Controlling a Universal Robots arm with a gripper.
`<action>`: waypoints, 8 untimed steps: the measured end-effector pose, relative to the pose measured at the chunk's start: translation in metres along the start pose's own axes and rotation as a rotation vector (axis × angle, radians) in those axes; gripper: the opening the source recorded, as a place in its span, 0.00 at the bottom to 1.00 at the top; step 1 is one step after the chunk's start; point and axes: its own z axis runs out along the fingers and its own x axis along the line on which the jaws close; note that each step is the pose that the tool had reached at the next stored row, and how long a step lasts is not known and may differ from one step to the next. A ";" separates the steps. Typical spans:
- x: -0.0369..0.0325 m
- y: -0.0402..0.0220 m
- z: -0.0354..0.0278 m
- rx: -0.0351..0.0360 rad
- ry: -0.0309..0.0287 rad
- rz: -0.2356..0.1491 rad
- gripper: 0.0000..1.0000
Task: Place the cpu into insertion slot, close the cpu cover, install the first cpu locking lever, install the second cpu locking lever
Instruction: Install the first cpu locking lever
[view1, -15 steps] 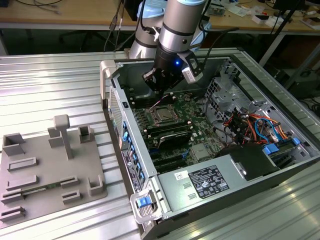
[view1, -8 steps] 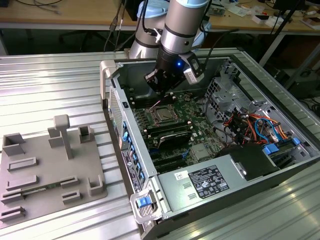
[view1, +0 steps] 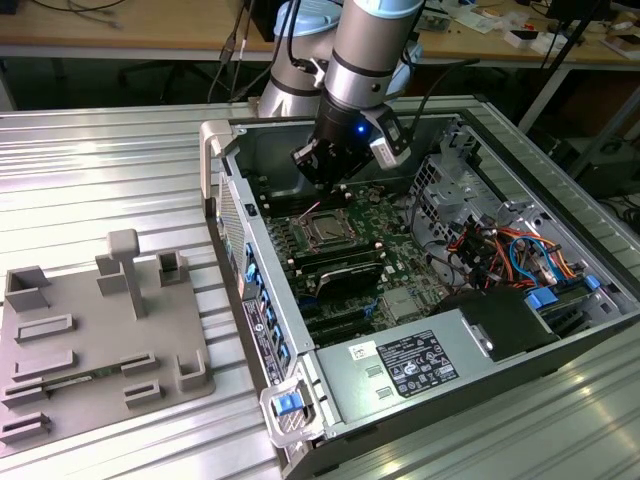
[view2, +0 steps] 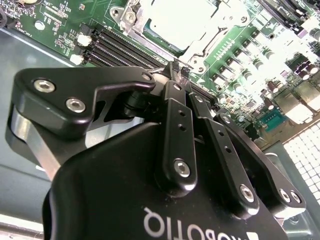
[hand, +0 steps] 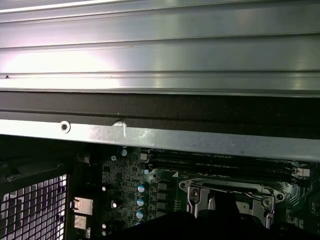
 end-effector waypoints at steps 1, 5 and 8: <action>0.0000 0.0000 0.0001 0.0000 0.0000 0.000 0.11; 0.0000 0.0000 0.0004 -0.0001 -0.0001 0.000 0.11; -0.0001 0.0002 0.0007 -0.0001 -0.0001 0.000 0.11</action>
